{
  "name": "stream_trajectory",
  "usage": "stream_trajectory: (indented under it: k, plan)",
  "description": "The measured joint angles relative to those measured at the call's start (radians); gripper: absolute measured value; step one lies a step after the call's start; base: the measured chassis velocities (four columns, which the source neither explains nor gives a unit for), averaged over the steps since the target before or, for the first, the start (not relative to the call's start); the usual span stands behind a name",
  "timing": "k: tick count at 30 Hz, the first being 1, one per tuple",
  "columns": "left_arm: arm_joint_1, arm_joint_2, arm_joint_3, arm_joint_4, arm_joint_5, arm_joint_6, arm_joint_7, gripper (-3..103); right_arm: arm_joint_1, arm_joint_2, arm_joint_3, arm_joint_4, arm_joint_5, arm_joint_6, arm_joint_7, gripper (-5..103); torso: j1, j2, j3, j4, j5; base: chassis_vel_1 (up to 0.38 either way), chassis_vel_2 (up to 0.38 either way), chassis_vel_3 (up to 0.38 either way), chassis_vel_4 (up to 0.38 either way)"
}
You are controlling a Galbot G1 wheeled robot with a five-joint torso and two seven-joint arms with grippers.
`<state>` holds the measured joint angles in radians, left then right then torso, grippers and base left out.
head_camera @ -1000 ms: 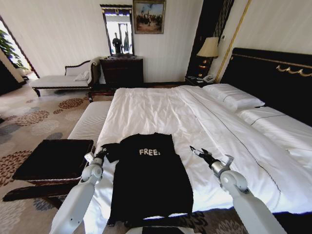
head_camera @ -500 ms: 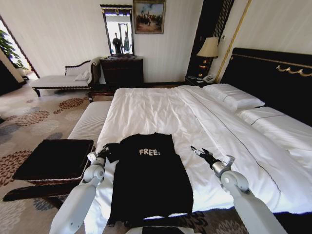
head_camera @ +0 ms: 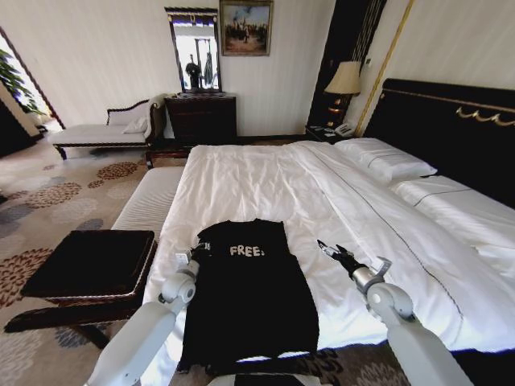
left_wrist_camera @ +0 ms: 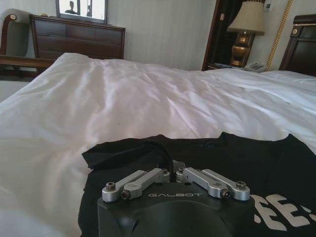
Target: Fold the clothes on the bed and place them into the basket.
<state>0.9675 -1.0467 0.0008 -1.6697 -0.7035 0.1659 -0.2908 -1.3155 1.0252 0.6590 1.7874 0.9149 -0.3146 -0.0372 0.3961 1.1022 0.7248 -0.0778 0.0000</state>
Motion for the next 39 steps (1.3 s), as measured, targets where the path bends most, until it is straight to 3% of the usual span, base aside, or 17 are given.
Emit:
stream_trajectory:
  k: [8, 17, 19, 21, 22, 26, 29, 31, 34, 36, 38, 39]
  plan:
    - [-0.076, -0.029, 0.09, 0.074, 0.019, 0.001, -0.003, 0, -0.009, -0.005, 0.011, -0.002, 0.002, 0.003, -0.006, 100, 0.0, 0.0, 0.0, -0.0002, 0.0001, 0.0, 0.0, 0.0, 0.0]
    - [-0.087, -0.036, 0.131, 0.117, 0.041, 0.006, -0.003, -2, -0.006, -0.013, 0.012, -0.005, 0.006, 0.003, -0.007, 100, 0.0, 0.0, 0.0, 0.0, -0.0001, 0.0, 0.0, 0.0, 0.0]
    - [-0.082, -0.035, 0.132, 0.117, 0.045, 0.013, -0.003, 7, -0.006, -0.013, 0.011, -0.006, 0.007, 0.003, -0.007, 100, 0.0, 0.0, 0.0, -0.0001, -0.0001, 0.0, 0.0, 0.0, 0.0]
    - [-0.079, -0.033, 0.132, 0.115, 0.046, 0.014, -0.003, 7, -0.006, -0.013, 0.01, -0.006, 0.007, 0.003, -0.007, 100, 0.0, 0.0, 0.0, -0.0001, -0.0001, 0.0, 0.0, 0.0, 0.0]
    - [-0.069, -0.028, 0.13, 0.104, 0.049, 0.019, -0.001, 17, -0.006, -0.013, 0.006, -0.004, 0.008, 0.003, -0.007, 100, 0.0, 0.0, 0.0, -0.0001, -0.0001, 0.0, 0.0, 0.0, 0.0]
    - [-0.054, -0.011, 0.122, 0.093, 0.077, 0.024, 0.012, 28, -0.006, -0.013, 0.001, -0.002, 0.008, 0.003, -0.006, 100, 0.0, 0.0, 0.0, 0.0, 0.0, 0.0, 0.0, 0.0, 0.0]
    - [-0.042, 0.025, 0.119, 0.061, 0.094, 0.031, 0.027, 44, -0.006, -0.021, -0.002, 0.003, 0.015, 0.003, -0.008, 100, 0.0, 0.0, 0.0, -0.0001, -0.0002, 0.0, 0.0, 0.0, 0.0]
    - [-0.037, 0.036, 0.12, 0.047, 0.092, 0.034, 0.03, 44, -0.006, -0.023, -0.003, 0.003, 0.016, 0.003, -0.01, 100, 0.0, 0.0, 0.0, -0.0001, -0.0003, 0.0, 0.0, 0.0, 0.0]
    - [-0.002, 0.104, 0.102, -0.044, 0.049, 0.046, 0.036, 60, -0.005, -0.027, -0.009, 0.007, 0.024, 0.004, -0.011, 100, 0.0, 0.0, 0.0, -0.0001, -0.0002, 0.0, 0.0, 0.0, 0.0]
    - [0.006, 0.116, 0.093, -0.061, 0.04, 0.048, 0.034, 60, -0.004, -0.029, -0.011, 0.007, 0.026, 0.004, -0.01, 100, 0.0, 0.0, 0.0, -0.0001, 0.0, 0.0, 0.0, 0.0, 0.0]
    - [0.05, 0.159, 0.023, -0.129, 0.033, 0.053, 0.023, 76, -0.005, -0.033, -0.02, 0.015, 0.032, -0.001, 0.016, 100, 0.0, 0.0, 0.0, 0.0003, -0.0002, 0.0, 0.0, 0.0, 0.0]
    - [0.057, 0.161, 0.013, -0.136, 0.037, 0.054, 0.02, 76, -0.008, -0.032, -0.02, 0.019, 0.033, -0.005, 0.023, 100, 0.0, 0.0, 0.0, 0.0004, -0.0003, 0.0, 0.0, 0.0, 0.0]
